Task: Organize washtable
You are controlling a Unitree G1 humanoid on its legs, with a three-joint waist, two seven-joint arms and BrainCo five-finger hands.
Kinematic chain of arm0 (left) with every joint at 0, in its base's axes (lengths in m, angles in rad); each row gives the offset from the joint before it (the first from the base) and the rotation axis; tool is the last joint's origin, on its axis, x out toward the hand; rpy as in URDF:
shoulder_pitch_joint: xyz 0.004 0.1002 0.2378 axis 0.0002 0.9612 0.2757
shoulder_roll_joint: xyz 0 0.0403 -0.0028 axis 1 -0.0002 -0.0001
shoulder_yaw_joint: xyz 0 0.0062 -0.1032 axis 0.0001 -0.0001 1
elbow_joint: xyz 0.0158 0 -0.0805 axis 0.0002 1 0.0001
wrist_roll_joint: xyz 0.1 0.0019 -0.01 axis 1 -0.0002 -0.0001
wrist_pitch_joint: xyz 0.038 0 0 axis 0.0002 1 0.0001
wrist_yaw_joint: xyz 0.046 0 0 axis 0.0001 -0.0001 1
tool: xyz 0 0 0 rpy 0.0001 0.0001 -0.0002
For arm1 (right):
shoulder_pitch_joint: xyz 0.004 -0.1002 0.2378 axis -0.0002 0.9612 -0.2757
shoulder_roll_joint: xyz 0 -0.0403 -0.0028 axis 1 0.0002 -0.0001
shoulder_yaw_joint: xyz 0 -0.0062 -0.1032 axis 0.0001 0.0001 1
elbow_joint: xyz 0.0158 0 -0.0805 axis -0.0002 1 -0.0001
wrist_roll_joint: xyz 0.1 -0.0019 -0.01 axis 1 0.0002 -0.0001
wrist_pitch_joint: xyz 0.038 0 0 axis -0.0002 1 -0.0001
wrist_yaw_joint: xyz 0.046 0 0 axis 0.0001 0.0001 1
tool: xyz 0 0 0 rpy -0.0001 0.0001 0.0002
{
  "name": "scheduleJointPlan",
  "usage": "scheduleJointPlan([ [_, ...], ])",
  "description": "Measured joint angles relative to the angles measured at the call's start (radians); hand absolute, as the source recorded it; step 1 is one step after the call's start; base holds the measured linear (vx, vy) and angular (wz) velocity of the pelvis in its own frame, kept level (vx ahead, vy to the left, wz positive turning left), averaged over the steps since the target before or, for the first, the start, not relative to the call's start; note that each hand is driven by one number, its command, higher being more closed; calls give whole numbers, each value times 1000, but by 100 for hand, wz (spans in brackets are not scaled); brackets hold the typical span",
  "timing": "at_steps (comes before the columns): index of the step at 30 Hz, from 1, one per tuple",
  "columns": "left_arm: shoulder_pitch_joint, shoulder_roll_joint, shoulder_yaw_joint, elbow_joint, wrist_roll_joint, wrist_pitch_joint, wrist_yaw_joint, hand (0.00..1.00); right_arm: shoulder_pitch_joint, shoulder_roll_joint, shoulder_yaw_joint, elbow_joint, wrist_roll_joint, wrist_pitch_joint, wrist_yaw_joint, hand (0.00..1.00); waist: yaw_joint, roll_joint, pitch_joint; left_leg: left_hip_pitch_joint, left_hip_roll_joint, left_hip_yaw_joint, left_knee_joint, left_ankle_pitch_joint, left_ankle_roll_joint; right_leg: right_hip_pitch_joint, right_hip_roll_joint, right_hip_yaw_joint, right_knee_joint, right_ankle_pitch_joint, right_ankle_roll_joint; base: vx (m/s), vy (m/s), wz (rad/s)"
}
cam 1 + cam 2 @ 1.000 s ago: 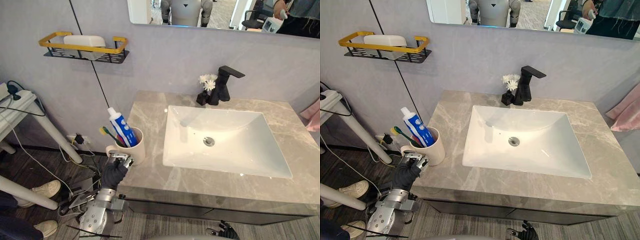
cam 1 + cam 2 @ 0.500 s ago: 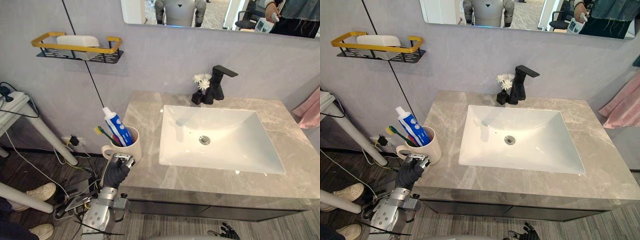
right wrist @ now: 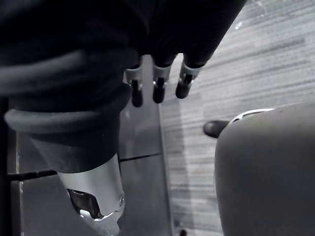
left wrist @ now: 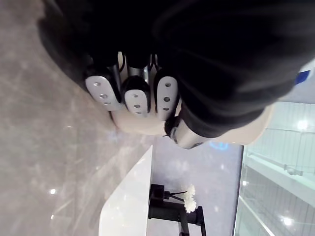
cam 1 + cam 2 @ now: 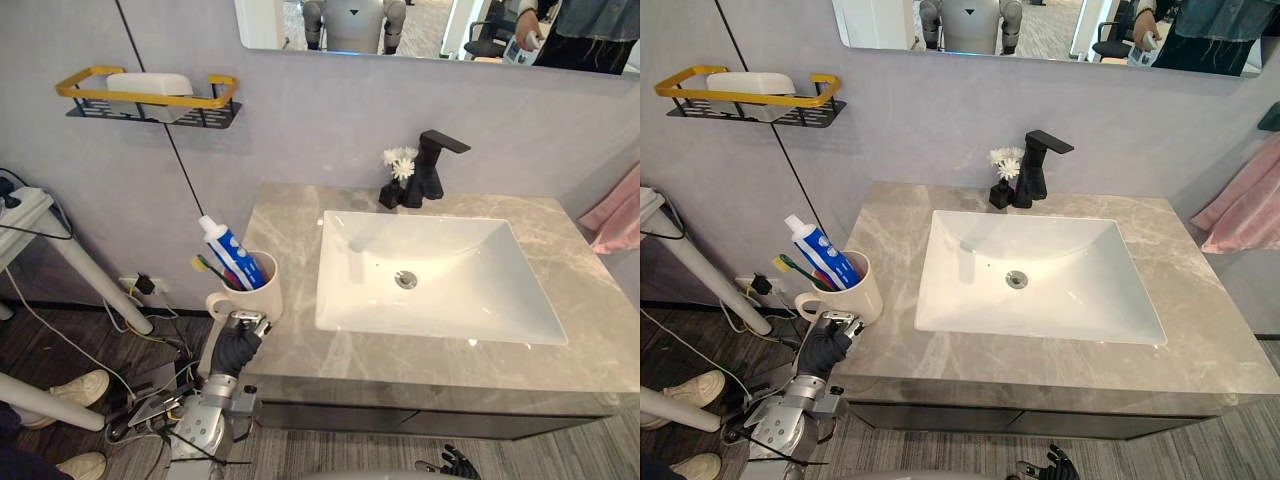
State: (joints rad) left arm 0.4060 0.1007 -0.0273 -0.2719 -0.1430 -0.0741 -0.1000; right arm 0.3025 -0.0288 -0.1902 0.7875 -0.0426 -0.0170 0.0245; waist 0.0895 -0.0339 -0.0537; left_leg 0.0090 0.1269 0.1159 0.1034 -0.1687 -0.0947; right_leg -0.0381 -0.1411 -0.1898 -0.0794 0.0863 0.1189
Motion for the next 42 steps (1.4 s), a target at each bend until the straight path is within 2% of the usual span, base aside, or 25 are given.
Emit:
scheduleJointPlan([
  [7,-33,0,6,25,1,0,7,100,-1,-2,0,-1,0,-2,0,0,-5,2,-1,6,-3,2,-7,0,0,7,-1,-1,-17,8,1,0,-1,-2],
  [10,-37,0,33,30,14,-1,18,100,-5,-3,0,-3,0,-3,0,0,-18,4,-1,8,-3,3,-11,1,0,7,0,-1,-18,8,1,0,0,0],
  [35,-167,21,118,126,109,0,63,100,-2,-25,3,-4,-8,-4,23,0,-26,3,4,22,-7,11,-35,3,-1,1,0,7,-23,8,1,1,-1,-1],
  [42,-188,36,118,147,117,-5,80,100,-4,-42,3,-3,-8,-4,23,0,-45,3,11,22,-8,11,-37,3,-1,0,0,8,-24,8,1,0,0,0],
])
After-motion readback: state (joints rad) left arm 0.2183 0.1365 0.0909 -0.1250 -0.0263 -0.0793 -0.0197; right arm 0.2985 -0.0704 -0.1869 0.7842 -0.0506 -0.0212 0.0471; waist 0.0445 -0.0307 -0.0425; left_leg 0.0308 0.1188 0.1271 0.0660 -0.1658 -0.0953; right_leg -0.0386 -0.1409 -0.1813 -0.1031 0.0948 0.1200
